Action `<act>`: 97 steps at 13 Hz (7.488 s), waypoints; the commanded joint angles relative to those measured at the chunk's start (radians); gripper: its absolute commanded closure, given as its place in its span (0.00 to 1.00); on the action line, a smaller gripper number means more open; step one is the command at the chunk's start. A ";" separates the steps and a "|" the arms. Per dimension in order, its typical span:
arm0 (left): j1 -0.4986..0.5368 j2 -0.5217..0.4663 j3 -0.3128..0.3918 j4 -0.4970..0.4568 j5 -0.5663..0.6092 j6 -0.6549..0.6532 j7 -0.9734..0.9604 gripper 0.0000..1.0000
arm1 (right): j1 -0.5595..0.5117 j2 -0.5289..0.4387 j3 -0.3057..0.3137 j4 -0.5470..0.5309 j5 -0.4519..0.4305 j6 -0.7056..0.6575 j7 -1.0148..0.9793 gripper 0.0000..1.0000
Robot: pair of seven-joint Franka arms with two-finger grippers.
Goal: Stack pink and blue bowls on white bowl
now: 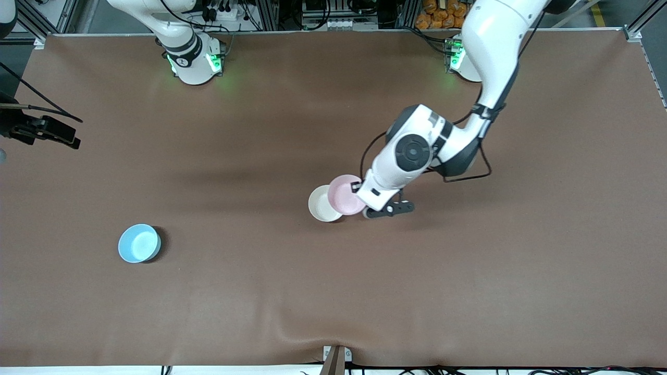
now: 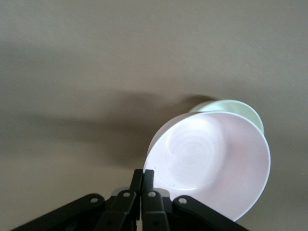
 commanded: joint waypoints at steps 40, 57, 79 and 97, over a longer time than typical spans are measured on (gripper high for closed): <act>0.068 -0.057 0.019 0.039 0.074 -0.023 0.035 0.00 | 0.067 0.188 0.009 0.048 -0.002 0.076 -0.005 0.00; 0.406 -0.494 0.013 0.039 0.131 -0.658 0.445 0.00 | -0.005 0.369 0.004 -0.108 0.044 0.379 -0.052 0.00; 0.404 -0.652 0.259 0.057 0.100 -0.778 0.752 0.00 | -0.165 0.692 0.005 -0.087 0.039 0.837 -0.351 0.38; 0.400 -0.640 0.254 0.060 0.120 -0.778 0.764 0.00 | -0.143 0.426 0.058 -0.076 0.149 0.487 -0.287 1.00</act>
